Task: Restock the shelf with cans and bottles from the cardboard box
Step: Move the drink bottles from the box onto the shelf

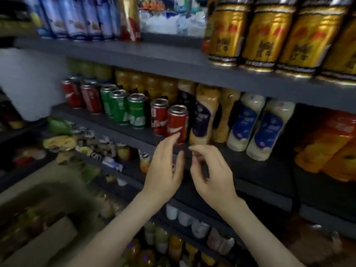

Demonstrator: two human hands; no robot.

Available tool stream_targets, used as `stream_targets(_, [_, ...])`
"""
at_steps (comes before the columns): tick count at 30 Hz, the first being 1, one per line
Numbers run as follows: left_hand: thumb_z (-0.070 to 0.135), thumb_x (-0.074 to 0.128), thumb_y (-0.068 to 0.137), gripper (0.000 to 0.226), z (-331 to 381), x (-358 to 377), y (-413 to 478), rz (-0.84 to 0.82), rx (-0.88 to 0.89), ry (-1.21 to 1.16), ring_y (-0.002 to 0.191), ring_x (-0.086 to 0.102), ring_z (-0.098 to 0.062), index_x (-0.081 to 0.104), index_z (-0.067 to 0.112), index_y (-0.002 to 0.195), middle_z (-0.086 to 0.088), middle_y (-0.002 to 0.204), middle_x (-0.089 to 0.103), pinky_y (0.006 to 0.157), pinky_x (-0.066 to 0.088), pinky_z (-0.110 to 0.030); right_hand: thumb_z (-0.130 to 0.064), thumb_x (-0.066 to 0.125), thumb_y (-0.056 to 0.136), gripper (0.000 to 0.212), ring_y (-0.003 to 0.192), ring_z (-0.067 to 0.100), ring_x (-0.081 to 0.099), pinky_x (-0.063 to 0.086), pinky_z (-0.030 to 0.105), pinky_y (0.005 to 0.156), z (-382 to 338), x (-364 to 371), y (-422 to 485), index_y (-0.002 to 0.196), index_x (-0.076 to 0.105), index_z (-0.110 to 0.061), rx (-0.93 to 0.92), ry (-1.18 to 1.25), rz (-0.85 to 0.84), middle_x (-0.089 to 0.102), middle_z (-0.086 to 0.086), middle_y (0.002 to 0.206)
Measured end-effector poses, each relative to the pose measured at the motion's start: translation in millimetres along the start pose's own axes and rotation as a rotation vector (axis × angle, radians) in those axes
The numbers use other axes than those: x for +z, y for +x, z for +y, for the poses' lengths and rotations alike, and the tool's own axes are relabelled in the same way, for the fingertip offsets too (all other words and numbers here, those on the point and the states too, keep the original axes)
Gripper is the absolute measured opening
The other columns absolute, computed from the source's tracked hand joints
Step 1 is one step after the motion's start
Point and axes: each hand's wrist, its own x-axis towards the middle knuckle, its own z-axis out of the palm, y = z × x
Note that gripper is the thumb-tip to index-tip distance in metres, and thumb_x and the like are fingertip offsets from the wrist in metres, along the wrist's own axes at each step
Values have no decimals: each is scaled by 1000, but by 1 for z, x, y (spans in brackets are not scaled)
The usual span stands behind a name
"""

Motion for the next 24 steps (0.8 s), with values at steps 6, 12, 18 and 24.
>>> stream_targets(6, [31,43,98,45,-90,-51,-130,-265,-367,333,121,46,-17,44,10,138,-6,134,50,98,33,-16,-20,43,95,30,102,13,57,47,19,84,-2,114,-83,120,57,-9,189,117,-363,62,5,108])
stream_targets(12, [25,47,91,46,-156,-106,-218,-337,-634,426,119,53,-29,50,6,133,-14,131,53,98,41,-32,-26,44,99,46,127,19,42,39,21,93,-34,210,-112,143,38,-14,242,10,-797,43,2,138])
stream_targets(18, [20,50,94,50,-228,-191,-266,-379,-926,496,123,47,-32,40,9,142,-15,137,42,99,41,-37,-32,42,99,52,134,23,35,43,34,96,-74,320,-116,147,29,-17,201,-138,-1089,30,3,149])
stream_targets(24, [23,43,98,49,-297,-297,-284,-405,-1057,589,123,43,-31,35,13,145,-13,137,40,97,40,-36,-30,43,99,53,130,26,40,44,34,95,-123,445,-94,148,26,-18,187,-139,-1264,27,6,150])
